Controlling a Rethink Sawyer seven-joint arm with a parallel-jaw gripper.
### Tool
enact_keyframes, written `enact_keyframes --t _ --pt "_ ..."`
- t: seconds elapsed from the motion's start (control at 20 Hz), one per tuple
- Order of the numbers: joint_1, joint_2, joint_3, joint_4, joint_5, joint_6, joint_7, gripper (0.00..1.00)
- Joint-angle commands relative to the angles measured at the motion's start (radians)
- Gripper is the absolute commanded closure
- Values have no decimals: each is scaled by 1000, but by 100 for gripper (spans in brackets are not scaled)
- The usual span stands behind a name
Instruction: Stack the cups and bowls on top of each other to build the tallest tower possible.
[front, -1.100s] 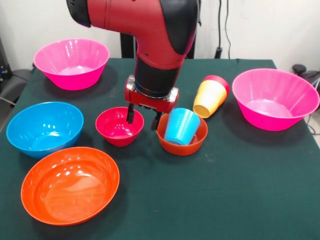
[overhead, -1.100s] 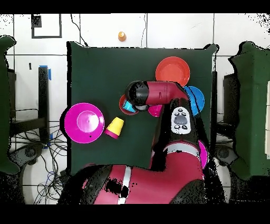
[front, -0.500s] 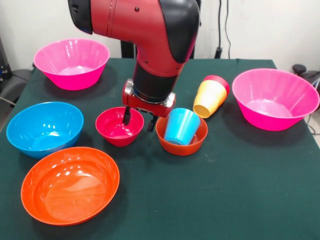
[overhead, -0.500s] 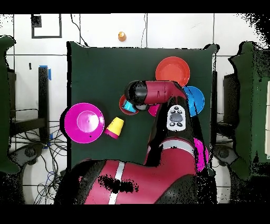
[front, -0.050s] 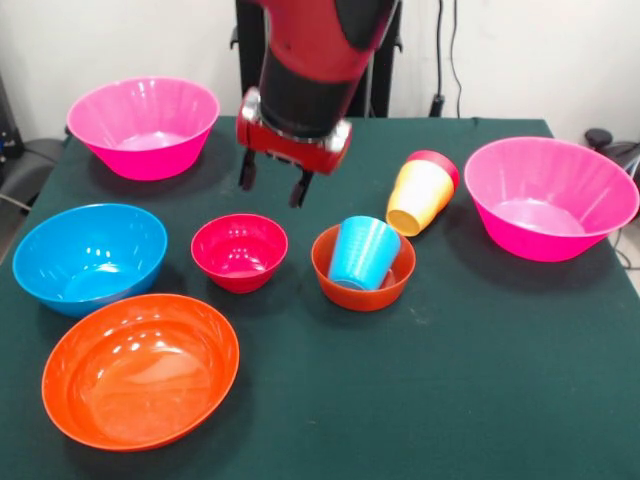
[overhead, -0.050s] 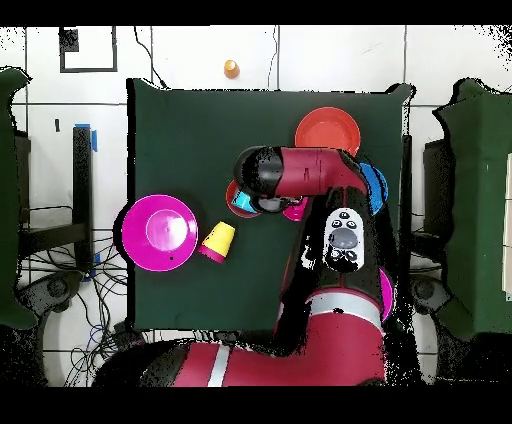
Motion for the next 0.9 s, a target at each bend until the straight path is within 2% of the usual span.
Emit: enact_keyframes --t 0.05,0.25,0.55,0.8,0.9 --pt "-24 21 129 73 51 -92 34 0" --pt "-24 60 156 81 80 -196 69 0" --pt "6 85 138 59 108 -196 90 0" --pt "25 102 111 48 126 -134 97 0" --pt "20 119 118 53 139 -144 96 0"
